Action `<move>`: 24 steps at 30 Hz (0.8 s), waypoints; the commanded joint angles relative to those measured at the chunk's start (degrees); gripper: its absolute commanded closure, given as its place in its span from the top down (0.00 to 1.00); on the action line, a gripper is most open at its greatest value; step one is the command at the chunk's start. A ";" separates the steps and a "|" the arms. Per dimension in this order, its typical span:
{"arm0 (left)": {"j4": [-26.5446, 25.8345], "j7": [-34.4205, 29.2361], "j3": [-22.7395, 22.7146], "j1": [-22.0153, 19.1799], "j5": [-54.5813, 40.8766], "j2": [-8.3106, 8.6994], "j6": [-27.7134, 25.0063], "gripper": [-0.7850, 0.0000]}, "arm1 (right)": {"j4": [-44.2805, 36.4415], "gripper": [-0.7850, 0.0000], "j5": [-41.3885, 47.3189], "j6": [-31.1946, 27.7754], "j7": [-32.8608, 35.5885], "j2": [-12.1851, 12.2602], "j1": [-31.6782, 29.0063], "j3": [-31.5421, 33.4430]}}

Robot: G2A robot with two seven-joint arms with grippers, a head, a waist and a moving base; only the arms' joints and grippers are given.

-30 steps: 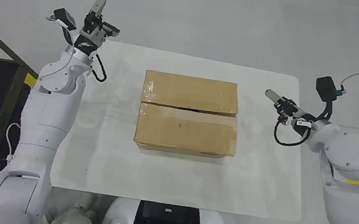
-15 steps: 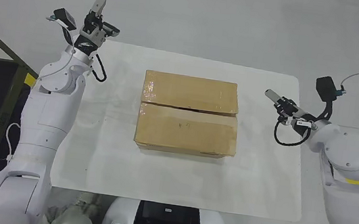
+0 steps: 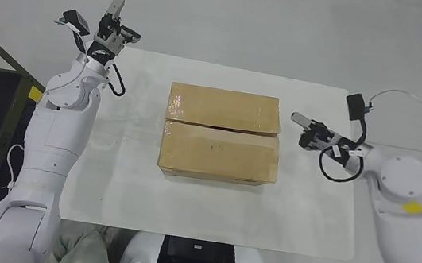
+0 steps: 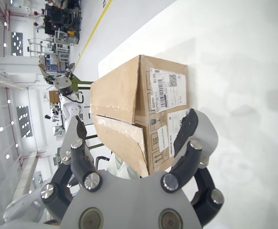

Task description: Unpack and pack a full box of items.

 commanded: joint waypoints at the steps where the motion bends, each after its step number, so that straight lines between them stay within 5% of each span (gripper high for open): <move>1: 0.00 0.00 0.00 0.00 0.00 0.00 0.00 1.00 | 1.75 1.00 2.55 -2.39 1.84 -0.12 0.84 -0.81; 24: 0.00 0.00 0.00 0.00 0.00 0.00 0.00 1.00 | 7.77 1.00 11.02 -8.47 10.25 -0.25 4.93 -5.44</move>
